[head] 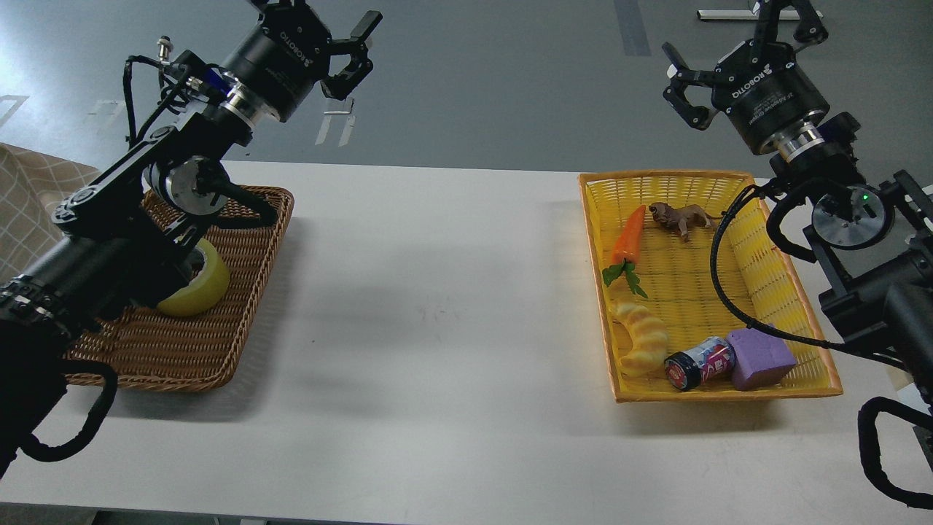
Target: Place and transfer tape with both arms
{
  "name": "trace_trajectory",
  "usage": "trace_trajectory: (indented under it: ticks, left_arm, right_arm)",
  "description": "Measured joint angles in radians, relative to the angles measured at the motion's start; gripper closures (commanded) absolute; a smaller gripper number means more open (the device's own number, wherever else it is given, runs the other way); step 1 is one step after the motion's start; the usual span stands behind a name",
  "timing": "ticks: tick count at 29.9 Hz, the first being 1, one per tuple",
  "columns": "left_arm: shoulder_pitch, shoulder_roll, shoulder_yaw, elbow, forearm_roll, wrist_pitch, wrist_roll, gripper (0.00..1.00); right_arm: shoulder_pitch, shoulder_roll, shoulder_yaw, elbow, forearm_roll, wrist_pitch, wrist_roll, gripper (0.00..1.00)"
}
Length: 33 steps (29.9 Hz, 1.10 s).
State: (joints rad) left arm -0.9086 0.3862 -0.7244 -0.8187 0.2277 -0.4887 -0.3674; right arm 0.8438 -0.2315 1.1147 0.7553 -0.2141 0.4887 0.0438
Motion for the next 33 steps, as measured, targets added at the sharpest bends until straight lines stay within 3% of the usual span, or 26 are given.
trace_trajectory:
  ticks: [21, 33]
  left_arm:
    - [0.029, -0.1, -0.002, 0.049, -0.034, 0.0, 0.053, 0.02]
    - [0.027, -0.109, -0.003, 0.072, -0.034, 0.0, 0.054, 0.02]
  right_arm:
    - [0.046, 0.087, -0.054, -0.009, -0.078, 0.0, -0.004, 0.0]
    - [0.035, 0.098, -0.053, -0.006, -0.077, 0.0, -0.01, 0.0]
